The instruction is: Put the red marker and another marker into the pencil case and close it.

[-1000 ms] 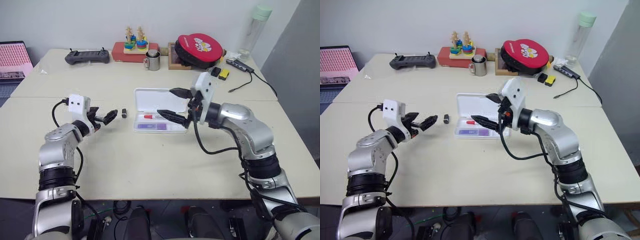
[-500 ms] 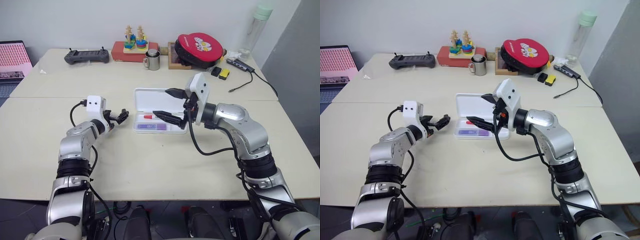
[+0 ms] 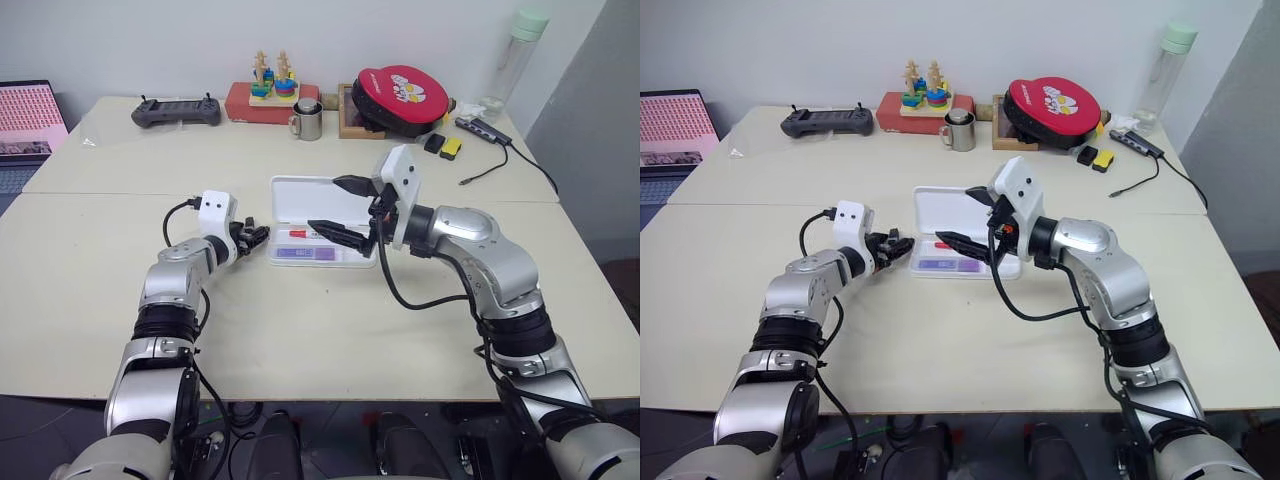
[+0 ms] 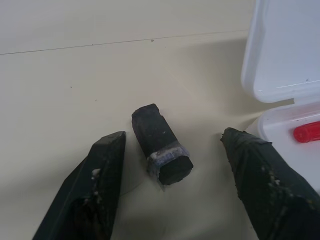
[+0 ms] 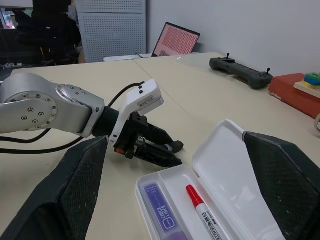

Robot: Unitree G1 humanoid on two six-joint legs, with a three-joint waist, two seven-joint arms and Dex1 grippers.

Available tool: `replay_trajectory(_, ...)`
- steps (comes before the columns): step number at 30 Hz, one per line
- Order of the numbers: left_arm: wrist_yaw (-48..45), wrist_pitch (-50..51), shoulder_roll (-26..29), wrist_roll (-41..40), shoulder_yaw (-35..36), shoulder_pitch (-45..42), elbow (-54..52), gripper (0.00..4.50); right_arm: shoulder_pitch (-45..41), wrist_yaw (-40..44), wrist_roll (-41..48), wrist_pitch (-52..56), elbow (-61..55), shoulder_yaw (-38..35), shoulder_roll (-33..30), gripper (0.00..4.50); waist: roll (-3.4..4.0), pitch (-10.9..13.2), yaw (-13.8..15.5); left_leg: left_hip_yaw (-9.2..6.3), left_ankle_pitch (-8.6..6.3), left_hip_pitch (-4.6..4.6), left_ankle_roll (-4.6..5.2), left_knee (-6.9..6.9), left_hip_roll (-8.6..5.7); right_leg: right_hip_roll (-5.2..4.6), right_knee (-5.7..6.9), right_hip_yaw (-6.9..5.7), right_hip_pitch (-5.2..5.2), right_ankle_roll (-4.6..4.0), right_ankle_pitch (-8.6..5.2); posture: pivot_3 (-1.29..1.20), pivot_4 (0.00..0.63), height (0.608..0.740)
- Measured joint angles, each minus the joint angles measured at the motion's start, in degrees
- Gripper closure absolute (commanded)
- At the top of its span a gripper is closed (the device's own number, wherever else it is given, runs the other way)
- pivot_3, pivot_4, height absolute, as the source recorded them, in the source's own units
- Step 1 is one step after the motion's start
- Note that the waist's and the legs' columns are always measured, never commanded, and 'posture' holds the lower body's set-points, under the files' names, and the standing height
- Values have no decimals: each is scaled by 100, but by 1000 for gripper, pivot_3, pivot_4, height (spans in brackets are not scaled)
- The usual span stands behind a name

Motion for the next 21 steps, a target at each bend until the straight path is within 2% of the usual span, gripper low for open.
replay_trajectory(11,93,-17,-5,-15,63,-120,225,3952,0,-71,0,-7,0,-6,-43,0,0,0,3,0,0,0,0,0,0,0,-2,0,0,0,0,0,150,740)
replay_trajectory(14,205,-77,-33,-33,119,-161,334,4035,0,-79,2,-10,0,-15,-84,0,0,0,3,0,0,0,0,0,0,0,-2,0,0,1,0,0,150,740)
replay_trajectory(19,397,-725,-139,-387,701,-209,437,4035,54,-40,25,-8,-42,-176,-305,0,-3,2,5,0,0,-9,0,-1,1,0,-6,0,-9,0,0,0,150,740)
replay_trajectory(21,-490,-743,-225,-1307,1035,-246,-493,4035,174,57,201,21,-150,-445,-542,0,-14,9,44,-6,2,-39,-4,-4,3,-1,-19,-12,-22,-24,14,0,150,740)
